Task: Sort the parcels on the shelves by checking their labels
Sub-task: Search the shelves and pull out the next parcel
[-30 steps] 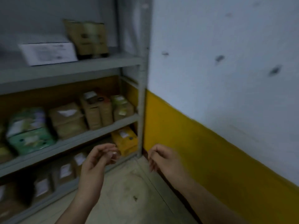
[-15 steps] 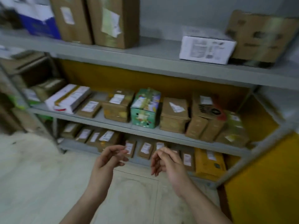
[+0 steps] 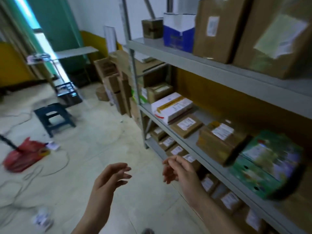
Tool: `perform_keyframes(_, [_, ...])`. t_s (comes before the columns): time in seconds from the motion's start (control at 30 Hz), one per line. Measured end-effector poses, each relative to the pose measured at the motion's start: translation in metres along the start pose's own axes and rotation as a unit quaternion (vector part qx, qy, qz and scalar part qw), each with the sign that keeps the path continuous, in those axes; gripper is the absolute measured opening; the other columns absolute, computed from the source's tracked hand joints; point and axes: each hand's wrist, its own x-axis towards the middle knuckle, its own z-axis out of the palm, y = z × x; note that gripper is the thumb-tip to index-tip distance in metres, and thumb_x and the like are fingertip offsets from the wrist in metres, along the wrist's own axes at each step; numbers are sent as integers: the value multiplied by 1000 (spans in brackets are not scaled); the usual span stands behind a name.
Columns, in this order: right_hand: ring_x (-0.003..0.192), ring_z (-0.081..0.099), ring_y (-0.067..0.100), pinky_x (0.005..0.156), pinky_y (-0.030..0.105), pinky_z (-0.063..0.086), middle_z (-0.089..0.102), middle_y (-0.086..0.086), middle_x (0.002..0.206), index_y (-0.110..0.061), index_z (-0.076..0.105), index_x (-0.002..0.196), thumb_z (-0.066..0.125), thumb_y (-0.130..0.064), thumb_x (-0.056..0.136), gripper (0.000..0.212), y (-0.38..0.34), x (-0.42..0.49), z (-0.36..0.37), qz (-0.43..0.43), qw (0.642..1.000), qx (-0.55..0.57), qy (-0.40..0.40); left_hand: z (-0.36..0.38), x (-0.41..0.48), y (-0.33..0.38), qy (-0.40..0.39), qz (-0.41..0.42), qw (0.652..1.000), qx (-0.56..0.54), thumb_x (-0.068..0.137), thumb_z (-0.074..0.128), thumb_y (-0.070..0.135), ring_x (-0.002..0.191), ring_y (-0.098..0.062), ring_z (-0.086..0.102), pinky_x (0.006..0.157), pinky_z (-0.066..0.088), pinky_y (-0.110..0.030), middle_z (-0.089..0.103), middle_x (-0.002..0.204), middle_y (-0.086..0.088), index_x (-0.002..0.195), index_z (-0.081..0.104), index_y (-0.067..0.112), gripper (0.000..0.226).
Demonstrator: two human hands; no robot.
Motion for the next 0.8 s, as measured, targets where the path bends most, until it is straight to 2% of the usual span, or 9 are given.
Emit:
perform_keyframes(0.07, [68, 64, 26, 64, 36, 49, 68, 11, 76, -3, 65, 96, 45, -10, 105, 23, 1, 38, 19, 8, 1000, -16, -21, -18, 35, -1, 26, 0, 1000, -5, 97, 54, -1, 91, -29, 70, 83, 51, -41, 76, 103, -13, 103, 73, 6, 21])
perform_keyframes(0.2, [69, 64, 27, 64, 36, 49, 68, 12, 76, -2, 65, 97, 45, -10, 105, 22, -3, 114, 53, 33, 999, -19, -17, -36, 116, 4, 25, -12, 1000, -4, 97, 53, -1, 89, -27, 71, 83, 51, -40, 76, 102, -10, 105, 71, 4, 20])
perform_keyframes(0.43, [69, 66, 27, 62, 33, 52, 68, 13, 76, -5, 66, 98, 46, -11, 105, 23, -10, 221, 88, 68, 997, 3, 43, -48, 263, 30, -51, -30, 998, 37, 98, 54, 0, 91, -27, 71, 81, 53, -37, 76, 102, -9, 104, 72, 9, 21])
perform_keyframes(0.6, [67, 65, 27, 60, 33, 51, 68, 13, 73, -1, 66, 99, 48, -9, 104, 20, -6, 292, 92, 121, 990, 12, 67, -28, 347, 33, -84, -40, 995, 47, 97, 52, -3, 93, -30, 71, 83, 53, -39, 77, 101, -9, 104, 72, 7, 24])
perform_keyframes(0.8, [67, 65, 28, 61, 35, 52, 68, 15, 73, 0, 65, 98, 49, -7, 103, 18, -8, 431, 78, 119, 989, 15, 86, 13, 475, 30, -125, -69, 986, 80, 98, 50, -3, 95, -29, 71, 86, 53, -40, 77, 103, -10, 108, 70, 7, 24])
